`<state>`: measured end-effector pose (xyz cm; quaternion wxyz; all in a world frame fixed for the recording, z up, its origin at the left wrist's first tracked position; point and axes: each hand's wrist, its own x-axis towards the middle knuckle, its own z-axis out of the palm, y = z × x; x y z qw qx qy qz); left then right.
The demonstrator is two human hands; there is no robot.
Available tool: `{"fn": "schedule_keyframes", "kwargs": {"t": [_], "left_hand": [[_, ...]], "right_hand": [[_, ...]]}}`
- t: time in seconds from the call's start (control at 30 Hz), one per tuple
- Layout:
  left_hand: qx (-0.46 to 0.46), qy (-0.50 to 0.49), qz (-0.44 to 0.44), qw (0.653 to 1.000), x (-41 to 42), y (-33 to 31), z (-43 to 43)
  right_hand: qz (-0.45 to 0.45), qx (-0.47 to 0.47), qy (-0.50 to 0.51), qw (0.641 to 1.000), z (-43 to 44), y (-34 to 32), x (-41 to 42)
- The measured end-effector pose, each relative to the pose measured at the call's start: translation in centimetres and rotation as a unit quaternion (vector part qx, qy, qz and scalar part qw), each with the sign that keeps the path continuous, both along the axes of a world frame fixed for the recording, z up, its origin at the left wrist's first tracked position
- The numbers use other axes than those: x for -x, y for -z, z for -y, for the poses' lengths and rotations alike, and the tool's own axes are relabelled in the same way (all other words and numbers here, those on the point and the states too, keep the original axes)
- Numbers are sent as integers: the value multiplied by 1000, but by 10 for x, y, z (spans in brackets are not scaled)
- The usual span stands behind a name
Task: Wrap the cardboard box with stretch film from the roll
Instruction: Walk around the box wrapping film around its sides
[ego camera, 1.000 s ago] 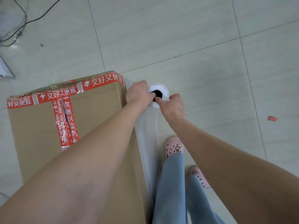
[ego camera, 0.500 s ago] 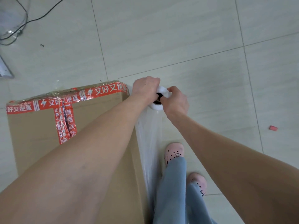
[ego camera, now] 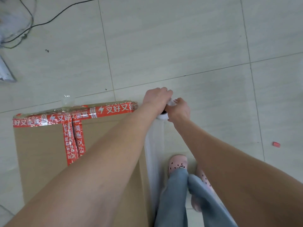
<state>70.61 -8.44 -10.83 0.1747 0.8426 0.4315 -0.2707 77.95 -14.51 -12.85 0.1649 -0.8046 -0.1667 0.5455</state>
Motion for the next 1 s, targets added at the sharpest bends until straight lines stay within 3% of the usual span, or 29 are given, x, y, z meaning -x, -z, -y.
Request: {"fn": "schedule_keyframes", "kwargs": {"t": [0.17,0.27,0.43,0.53,0.63,0.73,0.9,1.0], "left_hand": [[-12,47,-11,999,-4,5,-6],[-2,18,-14,1000,-4,6,-14],[3,-154,-27,988,11,1,-34],[16,-275,-61,959,25,-1,-46],[39,-356,-88,930,38,-3,-60],[48,-333,-67,939,42,-2,-66],[35,-229,-28,972,37,7,-76],[20,-261,-43,964,48,10,-84]], "right_hand": [[8,6,-33,999,-2,5,-1],[40,3,-94,995,-9,1,-2],[98,-50,-214,971,-44,-7,-3],[88,-83,-223,967,-63,-8,1],[24,11,-169,985,-76,-7,7],[-21,39,-144,989,-85,-6,13],[3,10,-183,983,-93,-4,18],[14,-9,-223,975,-106,-6,21]]}}
